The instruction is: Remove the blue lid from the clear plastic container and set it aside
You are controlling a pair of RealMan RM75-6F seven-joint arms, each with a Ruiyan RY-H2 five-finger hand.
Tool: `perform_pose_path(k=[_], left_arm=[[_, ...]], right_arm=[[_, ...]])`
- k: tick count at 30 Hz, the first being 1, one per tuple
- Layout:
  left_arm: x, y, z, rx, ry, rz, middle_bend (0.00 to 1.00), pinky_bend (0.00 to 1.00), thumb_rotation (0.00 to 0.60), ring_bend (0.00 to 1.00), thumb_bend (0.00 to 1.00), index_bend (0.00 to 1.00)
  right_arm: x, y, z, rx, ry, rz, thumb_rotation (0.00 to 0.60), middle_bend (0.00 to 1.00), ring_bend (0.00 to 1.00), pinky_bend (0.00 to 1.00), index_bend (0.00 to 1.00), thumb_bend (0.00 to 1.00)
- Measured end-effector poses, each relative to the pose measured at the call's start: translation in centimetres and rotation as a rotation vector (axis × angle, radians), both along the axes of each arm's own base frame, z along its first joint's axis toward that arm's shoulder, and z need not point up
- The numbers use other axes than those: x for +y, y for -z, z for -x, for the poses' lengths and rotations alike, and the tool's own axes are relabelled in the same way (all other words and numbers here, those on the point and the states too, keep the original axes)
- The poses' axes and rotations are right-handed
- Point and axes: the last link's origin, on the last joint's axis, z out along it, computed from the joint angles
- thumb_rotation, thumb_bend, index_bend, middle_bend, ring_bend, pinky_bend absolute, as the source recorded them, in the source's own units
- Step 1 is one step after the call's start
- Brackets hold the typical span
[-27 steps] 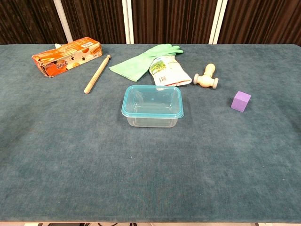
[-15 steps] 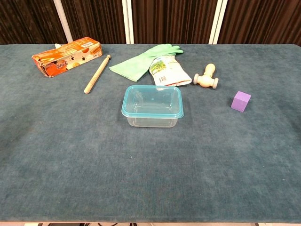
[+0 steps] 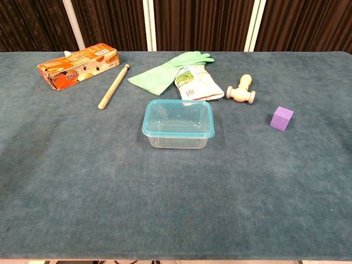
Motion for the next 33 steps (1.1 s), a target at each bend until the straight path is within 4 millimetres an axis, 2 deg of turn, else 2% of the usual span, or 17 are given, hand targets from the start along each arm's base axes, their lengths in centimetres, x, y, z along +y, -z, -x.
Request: perform_pose_path(k=[4, 10, 18, 26, 33], left_arm=[[2.0, 0.6, -1.9, -0.016, 0.012, 0.039, 0.0, 0.0, 0.6, 0.0, 0.0, 0.0], [6.0, 2.0, -5.6, -0.042, 0.024, 0.098, 0.0, 0.0, 0.6, 0.0, 0.0, 0.0], [10.4, 6.1, -10.8, 0.012, 0.054, 0.199, 0.0, 0.0, 0.6, 0.0, 0.0, 0.0], [11.9, 12.3, -16.5, 0.011, 0.077, 0.325, 0.0, 0.0, 0.6, 0.0, 0.0, 0.0], [12.3, 16.6, -20.2, 0.036, 0.074, 0.385, 0.0, 0.0, 0.6, 0.0, 0.0, 0.0]], right_arm=[[-0.1, 0.0, 0.1, -0.008, 0.011, 0.0, 0.6, 0.0, 0.0, 0.0, 0.0, 0.21], [-0.3, 0.0, 0.2, -0.025, 0.021, 0.003, 0.6, 0.0, 0.0, 0.0, 0.0, 0.21], [-0.3, 0.0, 0.3, -0.046, 0.039, 0.007, 0.6, 0.0, 0.0, 0.0, 0.0, 0.21], [-0.4, 0.1, 0.3, -0.062, 0.05, 0.004, 0.6, 0.0, 0.0, 0.0, 0.0, 0.21], [-0.5, 0.0, 0.4, -0.076, 0.064, 0.009, 0.6, 0.0, 0.0, 0.0, 0.0, 0.21]])
